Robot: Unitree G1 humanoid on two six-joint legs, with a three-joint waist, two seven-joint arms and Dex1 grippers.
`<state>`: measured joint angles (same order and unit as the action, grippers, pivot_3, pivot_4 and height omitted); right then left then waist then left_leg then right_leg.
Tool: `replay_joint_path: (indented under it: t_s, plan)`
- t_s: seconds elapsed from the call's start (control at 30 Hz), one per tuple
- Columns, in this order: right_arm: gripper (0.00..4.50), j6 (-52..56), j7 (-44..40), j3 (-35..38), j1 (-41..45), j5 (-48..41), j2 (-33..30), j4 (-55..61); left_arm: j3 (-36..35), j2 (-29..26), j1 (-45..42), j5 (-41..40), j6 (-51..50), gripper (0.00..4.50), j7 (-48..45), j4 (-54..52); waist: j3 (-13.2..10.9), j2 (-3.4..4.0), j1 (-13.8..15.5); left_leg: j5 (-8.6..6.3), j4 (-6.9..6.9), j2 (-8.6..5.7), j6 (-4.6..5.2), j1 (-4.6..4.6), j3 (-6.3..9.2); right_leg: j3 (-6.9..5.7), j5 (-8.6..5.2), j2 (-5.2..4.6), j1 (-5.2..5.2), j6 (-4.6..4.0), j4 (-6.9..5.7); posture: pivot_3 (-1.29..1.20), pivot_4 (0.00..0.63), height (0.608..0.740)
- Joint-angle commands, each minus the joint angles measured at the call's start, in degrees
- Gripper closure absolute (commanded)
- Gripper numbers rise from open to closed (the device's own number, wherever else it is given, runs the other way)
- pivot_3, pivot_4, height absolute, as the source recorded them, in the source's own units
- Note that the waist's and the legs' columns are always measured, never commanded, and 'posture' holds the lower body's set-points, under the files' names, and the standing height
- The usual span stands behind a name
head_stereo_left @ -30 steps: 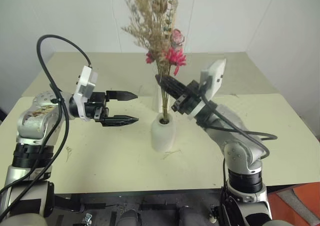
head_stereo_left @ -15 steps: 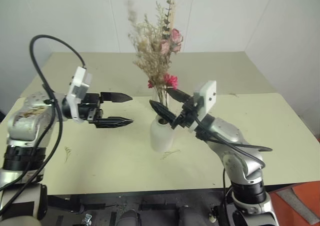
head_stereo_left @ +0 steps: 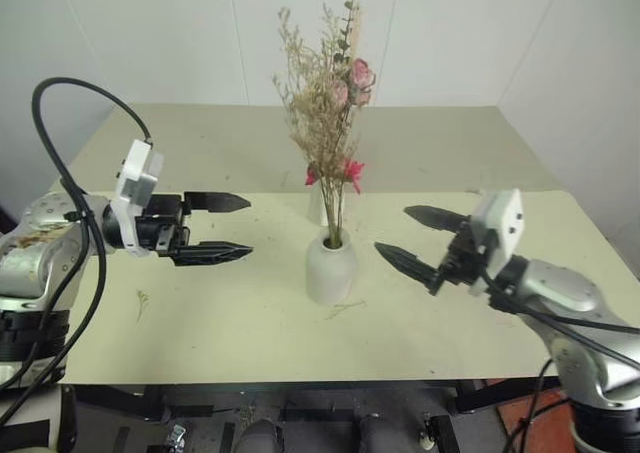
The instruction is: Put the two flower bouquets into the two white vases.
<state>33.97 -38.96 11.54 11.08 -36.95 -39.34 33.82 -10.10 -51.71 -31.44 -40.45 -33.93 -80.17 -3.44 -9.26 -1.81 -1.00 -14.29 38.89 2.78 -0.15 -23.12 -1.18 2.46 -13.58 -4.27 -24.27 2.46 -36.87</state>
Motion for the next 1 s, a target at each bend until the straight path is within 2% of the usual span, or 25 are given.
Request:
replay_joint_path:
  t_s: [0.03,0.17,0.37,0.7,1.0]
  plan:
    - [0.01,1.41,-3.23,4.33,-2.89,-4.17,-3.02,2.66,-2.41,-0.89,1.78,-1.65,-0.62,0.0,1.12,-3.42,0.0,0.0,0.14,0.0,0.0,0.0,0.0,0.0,0.0,-0.01,0.0,0.0,0.01,0.0,0.01,0.0,0.15,0.74]
    - [0.01,0.03,-9.45,7.22,-10.0,-3.13,-8.03,1.43,-4.57,-2.21,5.95,-1.75,-0.96,0.0,2.14,-5.52,-0.01,-0.02,0.2,0.0,0.01,0.0,0.0,0.0,0.01,-0.01,0.0,-0.01,0.04,0.0,0.03,0.0,0.15,0.74]
    - [0.01,-3.56,-14.63,11.79,-15.41,0.74,-12.73,-3.21,-8.51,-3.56,11.38,-2.47,-0.81,0.0,2.97,-7.14,-0.01,-0.02,0.16,0.0,0.01,0.0,0.0,0.13,-0.04,0.01,0.0,-0.02,0.13,0.0,0.05,0.0,0.15,0.74]
    - [0.01,-7.33,-18.39,17.58,-17.57,4.75,-15.56,-9.12,-12.93,-4.32,18.06,-3.65,-1.25,0.0,5.78,-11.25,-0.02,-0.04,0.21,0.0,0.0,0.02,-0.01,0.13,-0.06,0.02,-0.01,-0.02,0.13,0.0,0.06,0.0,0.15,0.74]
    - [0.01,-8.56,-19.21,14.19,-12.56,5.48,-15.56,-11.2,-16.35,-4.51,21.18,-4.86,-1.95,0.0,8.46,-14.56,-0.02,-0.04,0.18,0.0,-0.02,0.02,-0.01,0.19,-0.09,0.06,-0.02,-0.01,0.15,-0.01,0.07,0.0,0.15,0.74]
